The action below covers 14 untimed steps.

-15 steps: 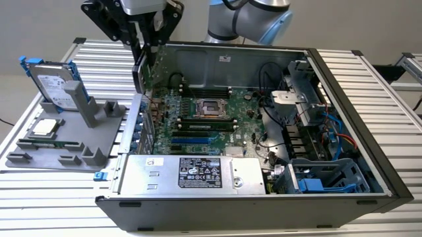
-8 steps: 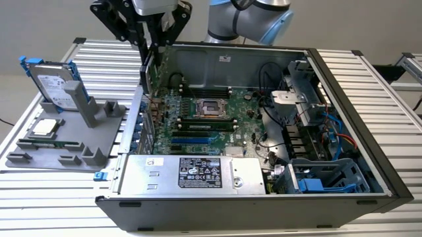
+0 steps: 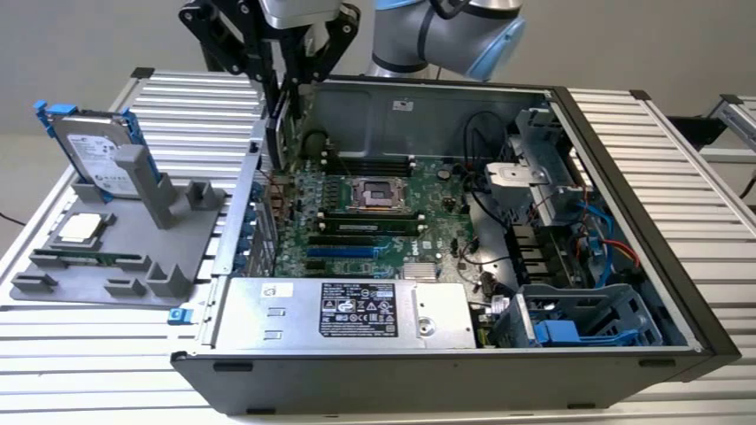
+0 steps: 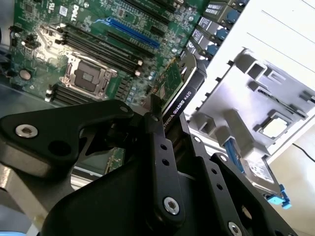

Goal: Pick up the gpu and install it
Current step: 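Pick up the gpu and move the gpu toward the slot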

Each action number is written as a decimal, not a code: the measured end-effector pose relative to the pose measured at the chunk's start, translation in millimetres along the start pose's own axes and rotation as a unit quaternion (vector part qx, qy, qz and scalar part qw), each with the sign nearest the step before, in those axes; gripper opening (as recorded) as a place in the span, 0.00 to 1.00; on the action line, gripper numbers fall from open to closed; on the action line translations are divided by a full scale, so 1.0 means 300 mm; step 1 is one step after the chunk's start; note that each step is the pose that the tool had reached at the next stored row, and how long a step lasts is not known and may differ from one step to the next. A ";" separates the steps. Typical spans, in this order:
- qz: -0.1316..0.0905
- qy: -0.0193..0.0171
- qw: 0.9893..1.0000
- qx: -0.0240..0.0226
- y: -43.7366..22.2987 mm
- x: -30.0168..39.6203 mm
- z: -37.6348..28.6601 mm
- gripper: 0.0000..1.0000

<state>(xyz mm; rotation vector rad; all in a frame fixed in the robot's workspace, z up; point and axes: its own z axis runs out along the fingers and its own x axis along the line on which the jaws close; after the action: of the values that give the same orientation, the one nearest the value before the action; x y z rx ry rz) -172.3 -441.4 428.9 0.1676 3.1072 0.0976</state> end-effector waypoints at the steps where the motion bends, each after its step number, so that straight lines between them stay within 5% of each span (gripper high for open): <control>1: 0.000 0.000 1.000 0.000 0.001 -0.005 0.000 0.00; 14: 0.000 0.000 1.000 0.000 0.007 -0.068 0.002 0.00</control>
<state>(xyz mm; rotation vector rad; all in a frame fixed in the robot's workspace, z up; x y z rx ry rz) -151.7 -441.4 429.0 0.1677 3.1072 0.0975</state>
